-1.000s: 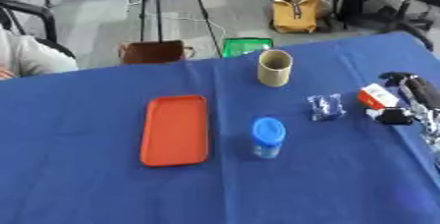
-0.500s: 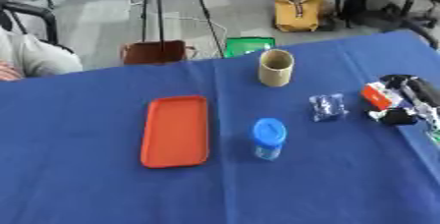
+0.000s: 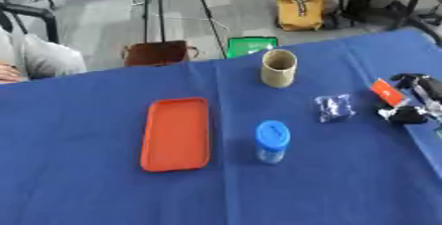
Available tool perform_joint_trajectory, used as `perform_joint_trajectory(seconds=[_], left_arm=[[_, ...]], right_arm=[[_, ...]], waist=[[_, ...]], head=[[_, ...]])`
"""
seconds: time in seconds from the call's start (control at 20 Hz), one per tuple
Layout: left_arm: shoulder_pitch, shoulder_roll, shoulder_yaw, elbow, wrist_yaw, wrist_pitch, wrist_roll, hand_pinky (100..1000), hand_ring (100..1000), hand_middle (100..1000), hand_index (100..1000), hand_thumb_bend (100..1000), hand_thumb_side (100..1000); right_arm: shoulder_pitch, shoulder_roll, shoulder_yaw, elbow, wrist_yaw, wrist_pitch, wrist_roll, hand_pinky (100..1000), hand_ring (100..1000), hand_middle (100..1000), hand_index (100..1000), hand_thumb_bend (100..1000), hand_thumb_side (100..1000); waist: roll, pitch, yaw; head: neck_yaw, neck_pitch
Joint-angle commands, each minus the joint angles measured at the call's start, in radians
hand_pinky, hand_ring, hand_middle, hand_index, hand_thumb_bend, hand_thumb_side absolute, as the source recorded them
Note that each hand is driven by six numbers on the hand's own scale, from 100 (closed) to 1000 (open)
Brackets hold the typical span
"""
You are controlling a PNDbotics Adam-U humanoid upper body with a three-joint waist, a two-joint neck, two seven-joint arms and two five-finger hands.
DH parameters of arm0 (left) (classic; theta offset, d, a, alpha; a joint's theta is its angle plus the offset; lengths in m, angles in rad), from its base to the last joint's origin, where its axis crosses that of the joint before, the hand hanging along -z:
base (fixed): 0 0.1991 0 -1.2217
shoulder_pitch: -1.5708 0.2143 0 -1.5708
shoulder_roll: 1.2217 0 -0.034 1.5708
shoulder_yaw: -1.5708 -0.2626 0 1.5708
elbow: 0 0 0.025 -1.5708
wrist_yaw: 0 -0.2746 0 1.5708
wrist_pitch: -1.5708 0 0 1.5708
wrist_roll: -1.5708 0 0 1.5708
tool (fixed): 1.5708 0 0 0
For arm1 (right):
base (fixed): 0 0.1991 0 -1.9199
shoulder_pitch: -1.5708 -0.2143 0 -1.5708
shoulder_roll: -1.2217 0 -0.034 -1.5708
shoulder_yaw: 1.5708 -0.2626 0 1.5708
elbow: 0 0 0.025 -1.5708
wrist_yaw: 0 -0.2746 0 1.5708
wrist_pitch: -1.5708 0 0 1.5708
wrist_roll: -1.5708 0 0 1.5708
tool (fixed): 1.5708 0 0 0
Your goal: Pick up objects on the table and place them in the box.
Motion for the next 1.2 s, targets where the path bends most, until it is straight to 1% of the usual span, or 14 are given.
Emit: perform_joint_trajectory(seconds=[0.05, 0.45, 0.5, 0.55, 0.6, 0.75, 0.9, 0.95, 1.1, 1.15, 1.2], left_arm=[[-0.013, 0.015, 0.002, -0.022, 0.0, -0.001, -0.003, 426, 642, 665, 841, 472, 894], [-0.014, 0.016, 0.002, -0.023, 0.001, -0.002, -0.003, 427, 642, 666, 841, 472, 894], [-0.014, 0.016, 0.003, -0.022, 0.001, -0.002, -0.003, 427, 642, 666, 841, 470, 896], [-0.014, 0.016, 0.002, -0.022, 0.001, -0.002, -0.003, 427, 642, 666, 841, 470, 896], [-0.014, 0.015, 0.002, -0.022, 0.001, -0.001, -0.003, 427, 642, 666, 841, 469, 898], [-0.015, 0.015, 0.002, -0.023, 0.001, -0.002, -0.004, 428, 642, 666, 841, 469, 897], [-0.015, 0.015, 0.002, -0.022, 0.002, -0.002, -0.003, 428, 642, 666, 841, 468, 898], [-0.015, 0.015, 0.002, -0.022, 0.002, -0.002, -0.003, 428, 643, 666, 841, 468, 899], [-0.015, 0.015, 0.002, -0.022, 0.002, -0.001, -0.004, 428, 643, 666, 841, 468, 899], [-0.015, 0.015, 0.002, -0.022, 0.002, -0.002, -0.003, 428, 643, 667, 841, 468, 899], [-0.015, 0.015, 0.002, -0.022, 0.002, -0.002, -0.003, 428, 643, 666, 841, 468, 899]], right_arm=[[-0.024, -0.049, -0.011, -0.008, -0.013, 0.002, -0.009, 871, 814, 708, 875, 502, 265], [-0.027, -0.049, -0.01, -0.003, -0.013, 0.007, -0.013, 866, 808, 697, 871, 473, 249], [-0.027, -0.049, -0.01, -0.003, -0.012, 0.008, -0.015, 852, 798, 668, 862, 456, 213], [-0.028, -0.048, -0.01, -0.003, -0.01, 0.011, -0.019, 850, 797, 663, 860, 453, 203], [-0.028, -0.048, -0.01, -0.004, -0.008, 0.014, -0.023, 846, 794, 655, 857, 457, 192], [-0.03, -0.045, -0.007, -0.003, 0.001, 0.016, -0.027, 846, 795, 657, 857, 475, 211], [-0.03, -0.044, -0.005, 0.001, 0.006, 0.013, -0.02, 844, 794, 656, 857, 475, 211], [-0.03, -0.043, -0.005, 0.003, 0.008, 0.013, -0.018, 835, 785, 635, 849, 463, 185], [-0.029, -0.041, -0.005, 0.008, 0.012, 0.013, -0.02, 834, 784, 631, 848, 461, 181], [-0.029, -0.041, -0.007, 0.007, 0.012, 0.015, -0.025, 790, 742, 541, 815, 435, 100], [-0.029, -0.041, -0.009, 0.004, 0.013, 0.02, -0.037, 784, 736, 532, 809, 427, 100]], waist=[[-0.005, -0.011, 0.001], [-0.007, -0.011, 0.005], [-0.007, -0.011, 0.005], [-0.007, -0.01, 0.005], [-0.008, -0.01, 0.006], [-0.008, -0.009, 0.006], [-0.008, -0.009, 0.007], [-0.009, -0.009, 0.007], [-0.009, -0.009, 0.007], [-0.009, -0.009, 0.007], [-0.009, -0.009, 0.007]], head=[[-0.002, -0.007], [-0.003, -0.009], [-0.004, -0.01], [-0.004, -0.01], [-0.004, -0.01], [-0.006, -0.009], [-0.006, -0.009], [-0.006, -0.009], [-0.006, -0.009], [-0.006, -0.009], [-0.007, -0.009]])
